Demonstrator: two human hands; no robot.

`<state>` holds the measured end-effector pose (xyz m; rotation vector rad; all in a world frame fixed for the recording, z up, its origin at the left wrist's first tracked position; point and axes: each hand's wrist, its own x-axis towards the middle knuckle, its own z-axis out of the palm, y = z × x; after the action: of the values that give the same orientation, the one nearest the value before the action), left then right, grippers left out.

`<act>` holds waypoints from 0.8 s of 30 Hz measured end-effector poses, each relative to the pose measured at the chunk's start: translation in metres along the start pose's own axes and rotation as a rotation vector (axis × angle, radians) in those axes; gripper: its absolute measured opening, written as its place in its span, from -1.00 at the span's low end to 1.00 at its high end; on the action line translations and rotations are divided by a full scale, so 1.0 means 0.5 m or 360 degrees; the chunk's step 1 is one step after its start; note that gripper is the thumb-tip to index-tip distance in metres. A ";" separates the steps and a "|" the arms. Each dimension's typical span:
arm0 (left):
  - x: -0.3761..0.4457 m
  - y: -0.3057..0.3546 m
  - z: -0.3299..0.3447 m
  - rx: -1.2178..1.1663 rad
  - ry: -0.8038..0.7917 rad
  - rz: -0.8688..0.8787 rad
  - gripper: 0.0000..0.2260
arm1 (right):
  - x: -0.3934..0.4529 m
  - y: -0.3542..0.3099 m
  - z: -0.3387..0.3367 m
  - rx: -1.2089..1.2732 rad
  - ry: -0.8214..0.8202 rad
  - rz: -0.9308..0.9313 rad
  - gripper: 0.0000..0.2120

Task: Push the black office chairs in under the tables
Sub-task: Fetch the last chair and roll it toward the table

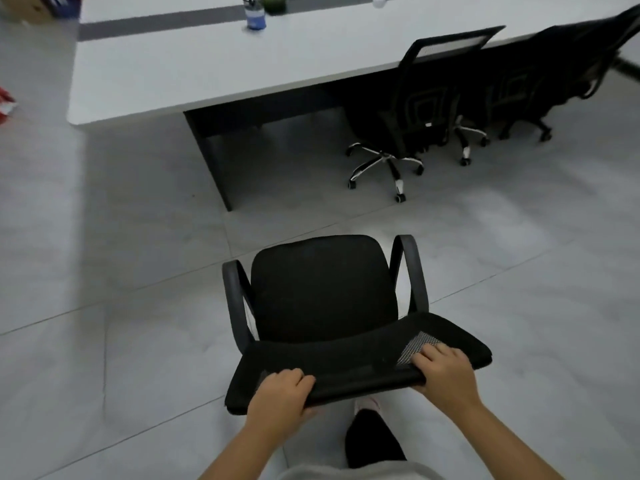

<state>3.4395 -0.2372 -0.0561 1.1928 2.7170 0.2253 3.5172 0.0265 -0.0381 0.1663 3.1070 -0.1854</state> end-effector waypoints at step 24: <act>0.575 -0.249 -0.103 0.0207 0.0463 -0.0245 -0.69 | 0.690 0.198 -0.007 -0.0005 0.0347 -0.0294 -0.58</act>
<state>3.1477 -0.1118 -0.0571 1.0459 3.1031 0.2203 3.1851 0.1607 -0.0567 -0.1092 3.3387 -0.1774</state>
